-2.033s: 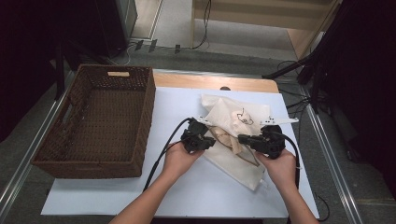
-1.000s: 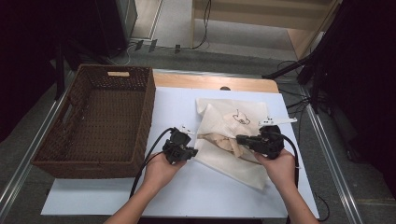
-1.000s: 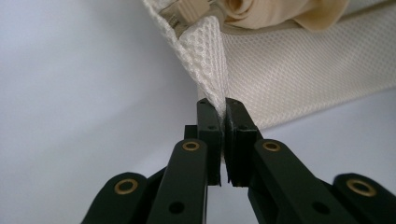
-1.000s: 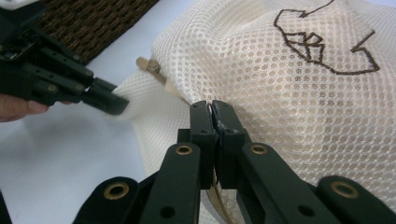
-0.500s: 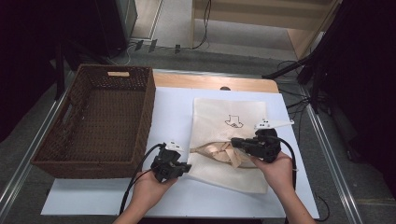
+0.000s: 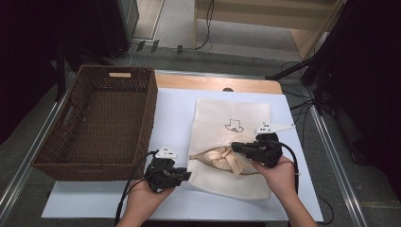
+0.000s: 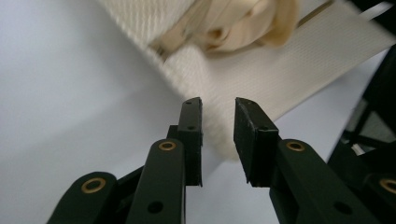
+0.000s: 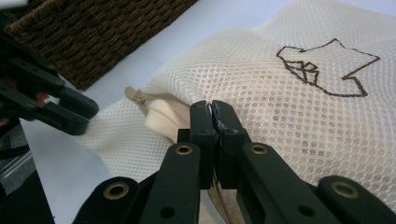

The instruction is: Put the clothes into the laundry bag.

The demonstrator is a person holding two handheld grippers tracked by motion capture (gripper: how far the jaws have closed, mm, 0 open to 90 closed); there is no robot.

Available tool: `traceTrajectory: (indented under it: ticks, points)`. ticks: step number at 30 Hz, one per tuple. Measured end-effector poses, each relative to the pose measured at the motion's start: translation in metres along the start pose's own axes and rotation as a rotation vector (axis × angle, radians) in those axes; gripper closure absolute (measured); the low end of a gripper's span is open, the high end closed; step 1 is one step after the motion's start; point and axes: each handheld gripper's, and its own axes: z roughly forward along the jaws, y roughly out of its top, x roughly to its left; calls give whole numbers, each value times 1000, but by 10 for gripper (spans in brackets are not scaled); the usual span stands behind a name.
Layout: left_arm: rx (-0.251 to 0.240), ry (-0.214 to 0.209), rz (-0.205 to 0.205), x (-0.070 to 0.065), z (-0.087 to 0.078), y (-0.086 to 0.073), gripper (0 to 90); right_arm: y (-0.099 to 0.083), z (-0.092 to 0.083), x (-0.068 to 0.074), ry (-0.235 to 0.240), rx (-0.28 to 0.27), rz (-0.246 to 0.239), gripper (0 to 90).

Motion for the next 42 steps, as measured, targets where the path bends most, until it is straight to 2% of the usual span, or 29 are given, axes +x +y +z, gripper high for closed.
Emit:
traceTrajectory:
  ticks: [4, 7, 10, 16, 22, 27, 31, 35, 36, 42]
  points:
    - [-31, -6, 55, -8, -6, 13, 714, 0, 0, 0, 0, 2, 1, 887]
    - [-28, 2, 90, -11, -1, 24, 809, 0, 0, 1, -2, 3, -2, 887]
    - [-9, 8, 105, -9, 10, 35, 883, 0, -1, 2, -3, 2, -1, 887]
    - [5, 6, 110, -5, 34, 43, 900, 1, -2, 2, -2, 0, 4, 888]
    - [4, 45, 109, -3, 49, 48, 900, 1, -2, 3, -7, -7, 0, 888]
    - [-8, 77, 128, -9, 63, 50, 900, 1, -3, 4, -10, -13, -1, 888]
    - [12, 96, 140, -13, 77, 54, 900, 2, -3, 4, -11, -10, -4, 888]
    - [25, 101, 147, -16, 90, 60, 900, 2, -2, 4, -11, -8, 2, 888]
    - [29, 113, 165, -17, 94, 62, 900, 2, -1, 4, -12, -8, 1, 888]
    - [15, 124, 171, -22, 107, 67, 900, 1, 3, 2, -13, 13, 2, 888]
